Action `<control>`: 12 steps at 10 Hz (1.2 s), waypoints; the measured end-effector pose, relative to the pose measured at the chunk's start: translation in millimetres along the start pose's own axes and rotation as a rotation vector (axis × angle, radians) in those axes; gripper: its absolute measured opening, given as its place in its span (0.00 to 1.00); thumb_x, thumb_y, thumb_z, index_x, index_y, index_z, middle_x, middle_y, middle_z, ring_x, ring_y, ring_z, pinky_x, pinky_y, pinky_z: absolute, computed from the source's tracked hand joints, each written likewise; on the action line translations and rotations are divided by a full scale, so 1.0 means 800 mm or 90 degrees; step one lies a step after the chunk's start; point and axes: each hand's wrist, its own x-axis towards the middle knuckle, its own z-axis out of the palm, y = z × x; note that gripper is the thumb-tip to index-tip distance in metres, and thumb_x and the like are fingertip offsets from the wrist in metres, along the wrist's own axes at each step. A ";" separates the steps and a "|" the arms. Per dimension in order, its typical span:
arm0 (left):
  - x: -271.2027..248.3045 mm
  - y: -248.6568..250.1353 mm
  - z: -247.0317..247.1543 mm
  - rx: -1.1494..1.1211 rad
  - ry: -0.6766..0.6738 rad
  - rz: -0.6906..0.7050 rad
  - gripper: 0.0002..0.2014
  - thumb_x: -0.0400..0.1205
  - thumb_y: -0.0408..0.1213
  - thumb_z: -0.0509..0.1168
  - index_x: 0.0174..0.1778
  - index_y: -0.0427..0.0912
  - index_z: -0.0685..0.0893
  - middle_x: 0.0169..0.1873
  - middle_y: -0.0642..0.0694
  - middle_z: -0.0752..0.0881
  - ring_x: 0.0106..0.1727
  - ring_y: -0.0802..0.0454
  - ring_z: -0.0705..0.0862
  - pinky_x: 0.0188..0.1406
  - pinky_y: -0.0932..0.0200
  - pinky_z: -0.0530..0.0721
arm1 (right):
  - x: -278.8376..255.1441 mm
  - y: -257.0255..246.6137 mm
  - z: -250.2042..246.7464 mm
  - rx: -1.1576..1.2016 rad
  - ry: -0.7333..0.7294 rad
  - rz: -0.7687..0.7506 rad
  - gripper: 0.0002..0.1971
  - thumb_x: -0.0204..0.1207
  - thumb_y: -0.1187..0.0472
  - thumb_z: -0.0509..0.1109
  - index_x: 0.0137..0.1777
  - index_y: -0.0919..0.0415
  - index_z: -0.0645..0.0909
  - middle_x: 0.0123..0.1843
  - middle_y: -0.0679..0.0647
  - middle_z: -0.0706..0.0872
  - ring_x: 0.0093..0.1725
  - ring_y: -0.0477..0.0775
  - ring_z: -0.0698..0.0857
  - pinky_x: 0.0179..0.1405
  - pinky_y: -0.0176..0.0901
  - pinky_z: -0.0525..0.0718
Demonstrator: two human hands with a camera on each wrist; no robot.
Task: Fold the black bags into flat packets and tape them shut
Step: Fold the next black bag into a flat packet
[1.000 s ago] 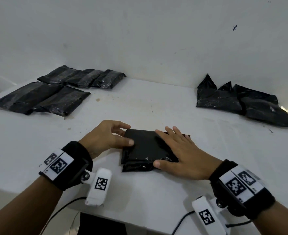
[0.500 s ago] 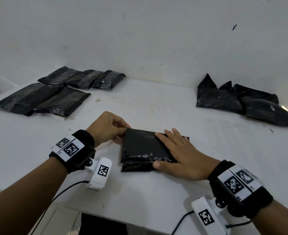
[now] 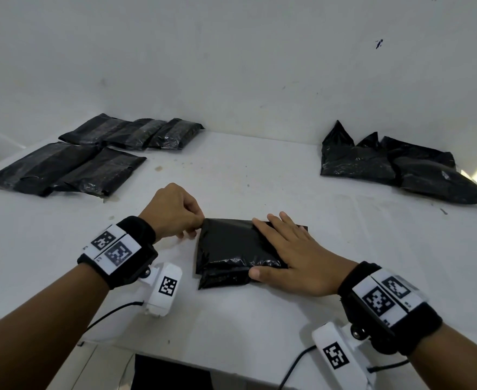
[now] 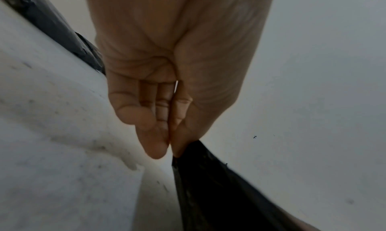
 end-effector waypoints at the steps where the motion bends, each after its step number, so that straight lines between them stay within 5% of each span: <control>1: 0.001 -0.001 -0.001 -0.011 0.011 -0.019 0.07 0.73 0.23 0.69 0.32 0.34 0.91 0.29 0.36 0.90 0.31 0.45 0.90 0.21 0.64 0.80 | 0.000 0.000 0.000 0.002 0.002 0.000 0.46 0.77 0.29 0.58 0.86 0.40 0.34 0.88 0.48 0.34 0.84 0.48 0.27 0.83 0.53 0.34; 3: 0.000 -0.011 0.000 -0.092 0.016 -0.074 0.06 0.73 0.18 0.68 0.35 0.28 0.90 0.31 0.29 0.89 0.30 0.42 0.88 0.22 0.60 0.82 | 0.000 -0.002 0.001 0.001 -0.004 -0.003 0.46 0.78 0.29 0.58 0.86 0.40 0.34 0.88 0.50 0.33 0.84 0.49 0.27 0.84 0.54 0.34; 5: -0.001 -0.021 -0.010 -0.093 0.085 -0.091 0.02 0.72 0.21 0.74 0.34 0.29 0.90 0.30 0.31 0.89 0.28 0.46 0.87 0.22 0.63 0.82 | -0.001 -0.001 0.001 -0.003 -0.007 0.003 0.46 0.78 0.29 0.57 0.86 0.40 0.34 0.88 0.49 0.33 0.84 0.49 0.27 0.84 0.55 0.35; 7: 0.004 -0.009 -0.009 -0.128 -0.047 -0.227 0.10 0.81 0.34 0.69 0.40 0.29 0.88 0.29 0.37 0.88 0.20 0.53 0.73 0.16 0.68 0.63 | 0.000 -0.002 0.001 -0.012 -0.007 0.004 0.46 0.78 0.29 0.57 0.86 0.40 0.34 0.88 0.49 0.33 0.84 0.50 0.27 0.85 0.56 0.36; 9: 0.024 -0.007 -0.004 -0.231 -0.135 -0.356 0.13 0.82 0.38 0.68 0.33 0.36 0.83 0.23 0.42 0.81 0.13 0.57 0.63 0.13 0.73 0.57 | -0.001 -0.004 0.002 -0.013 -0.004 0.004 0.46 0.78 0.29 0.57 0.86 0.42 0.34 0.88 0.50 0.34 0.85 0.51 0.27 0.85 0.57 0.37; 12: 0.018 -0.009 -0.009 -0.333 -0.066 -0.336 0.09 0.82 0.30 0.65 0.35 0.35 0.80 0.24 0.42 0.79 0.13 0.57 0.67 0.10 0.72 0.61 | 0.000 -0.003 0.002 -0.015 -0.001 0.001 0.46 0.78 0.29 0.57 0.86 0.42 0.35 0.89 0.51 0.35 0.85 0.51 0.28 0.86 0.57 0.38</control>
